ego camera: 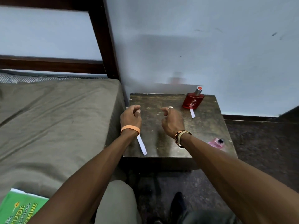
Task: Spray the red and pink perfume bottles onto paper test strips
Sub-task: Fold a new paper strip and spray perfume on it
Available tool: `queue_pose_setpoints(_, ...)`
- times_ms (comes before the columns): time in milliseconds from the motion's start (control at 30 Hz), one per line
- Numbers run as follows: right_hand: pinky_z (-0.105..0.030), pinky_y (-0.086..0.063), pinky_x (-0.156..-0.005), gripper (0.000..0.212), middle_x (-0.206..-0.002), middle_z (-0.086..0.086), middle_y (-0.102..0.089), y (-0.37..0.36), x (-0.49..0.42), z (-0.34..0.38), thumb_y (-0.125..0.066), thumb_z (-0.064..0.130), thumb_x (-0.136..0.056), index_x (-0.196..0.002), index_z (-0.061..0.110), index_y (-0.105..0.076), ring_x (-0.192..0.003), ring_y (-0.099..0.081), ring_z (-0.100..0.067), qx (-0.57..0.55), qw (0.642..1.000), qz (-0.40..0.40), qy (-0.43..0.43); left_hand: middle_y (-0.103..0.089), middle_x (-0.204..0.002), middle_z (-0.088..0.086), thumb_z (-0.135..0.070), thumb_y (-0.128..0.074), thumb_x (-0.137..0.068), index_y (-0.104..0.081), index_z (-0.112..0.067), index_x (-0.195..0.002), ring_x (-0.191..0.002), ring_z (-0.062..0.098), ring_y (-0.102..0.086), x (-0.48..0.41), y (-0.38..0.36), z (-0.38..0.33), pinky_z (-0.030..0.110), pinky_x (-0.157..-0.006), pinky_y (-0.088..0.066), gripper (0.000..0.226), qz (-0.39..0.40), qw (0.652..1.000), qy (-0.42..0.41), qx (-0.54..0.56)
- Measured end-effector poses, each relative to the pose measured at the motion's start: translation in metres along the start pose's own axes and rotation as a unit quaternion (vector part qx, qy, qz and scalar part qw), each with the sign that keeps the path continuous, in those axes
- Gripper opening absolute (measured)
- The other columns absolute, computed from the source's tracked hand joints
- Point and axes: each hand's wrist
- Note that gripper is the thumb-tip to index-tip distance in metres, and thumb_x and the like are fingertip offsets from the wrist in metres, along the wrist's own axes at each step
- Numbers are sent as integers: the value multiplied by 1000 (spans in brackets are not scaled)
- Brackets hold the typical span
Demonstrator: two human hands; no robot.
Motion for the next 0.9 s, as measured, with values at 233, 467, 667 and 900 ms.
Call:
queue_pose_setpoints(233, -36, -54, -89, 39, -115, -4, -70, 45, 22, -43, -63, 6, -85, -122, 20, -65, -105, -64, -25, -12, 995, -82, -61, -73, -101, 2, -10, -58, -88, -71, -15, -101, -93, 15, -66, 45, -51, -48, 22, -83, -48, 19, 98, 990, -71, -67)
queue_pose_setpoints(467, -39, -54, -91, 31, -116, -5, -69, 41, 32, -82, -68, 12, -88, -118, 20, -68, -107, -64, -24, -17, 994, -63, -87, -72, -103, 5, -9, -62, -86, -72, -10, -101, -95, 17, -64, 69, -99, -37, 20, -81, -44, 18, 168, 980, -27, -104)
queue_pose_setpoints(667, -37, -54, -90, 31, -115, -5, -70, 26, 33, -106, -68, 13, -88, -119, 19, -68, -105, -65, -23, -29, 995, -12, -99, -71, -106, 9, -9, -62, -86, -70, -8, -105, -100, 23, -65, 69, -127, -15, 33, -92, -50, 21, 206, 968, -5, -142)
queue_pose_setpoints(900, -41, -56, -84, 23, -107, -7, -72, 16, 36, -117, -73, 15, -81, -104, 18, -73, -99, -68, -27, -25, 994, 55, -95, -72, -82, 11, -14, -73, -79, -74, -9, -91, -79, 27, -67, 67, -138, -2, 40, -74, -55, 13, 229, 953, -50, -192)
Point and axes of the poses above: each hand's wrist, its own x-axis away from the middle knuckle, its own y-axis out of the back of the hand, z = x × y
